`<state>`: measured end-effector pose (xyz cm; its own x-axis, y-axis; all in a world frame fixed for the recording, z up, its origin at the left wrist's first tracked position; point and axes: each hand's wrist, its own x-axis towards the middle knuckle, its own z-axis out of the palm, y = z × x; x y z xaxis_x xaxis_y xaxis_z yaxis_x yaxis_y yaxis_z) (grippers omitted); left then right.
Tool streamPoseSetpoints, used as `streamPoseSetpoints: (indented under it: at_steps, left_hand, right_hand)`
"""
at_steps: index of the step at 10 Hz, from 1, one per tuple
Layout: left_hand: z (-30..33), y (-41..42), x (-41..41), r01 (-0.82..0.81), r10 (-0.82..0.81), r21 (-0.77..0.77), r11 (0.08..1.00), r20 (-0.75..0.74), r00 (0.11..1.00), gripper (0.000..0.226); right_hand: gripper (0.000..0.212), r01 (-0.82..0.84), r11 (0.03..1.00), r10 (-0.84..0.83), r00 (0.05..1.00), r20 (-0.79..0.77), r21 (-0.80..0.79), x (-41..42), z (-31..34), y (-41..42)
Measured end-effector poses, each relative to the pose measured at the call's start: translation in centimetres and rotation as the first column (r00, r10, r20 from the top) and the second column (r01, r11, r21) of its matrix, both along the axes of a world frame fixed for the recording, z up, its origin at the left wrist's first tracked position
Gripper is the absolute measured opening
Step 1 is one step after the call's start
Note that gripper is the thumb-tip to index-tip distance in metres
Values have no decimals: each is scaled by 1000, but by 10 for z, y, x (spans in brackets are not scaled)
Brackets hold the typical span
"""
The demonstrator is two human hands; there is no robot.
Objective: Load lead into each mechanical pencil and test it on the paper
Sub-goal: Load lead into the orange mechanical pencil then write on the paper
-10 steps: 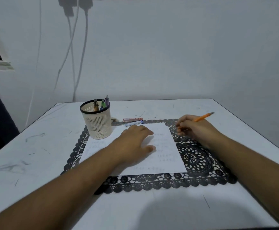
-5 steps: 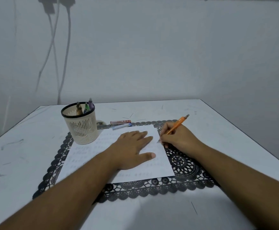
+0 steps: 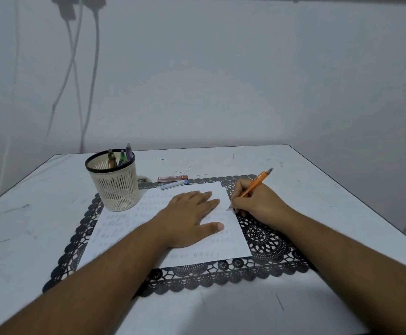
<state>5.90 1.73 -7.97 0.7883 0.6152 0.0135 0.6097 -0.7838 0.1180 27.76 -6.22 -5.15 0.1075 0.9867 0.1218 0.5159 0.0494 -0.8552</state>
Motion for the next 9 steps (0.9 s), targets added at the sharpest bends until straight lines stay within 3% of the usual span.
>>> streamPoseSetpoints:
  at_steps: [9]
  left_hand:
    - [9, -8, 0, -13, 12, -30, 999, -15, 1000, 78]
  right_hand:
    - [16, 9, 1000, -9, 1000, 6, 8, 2, 0, -2]
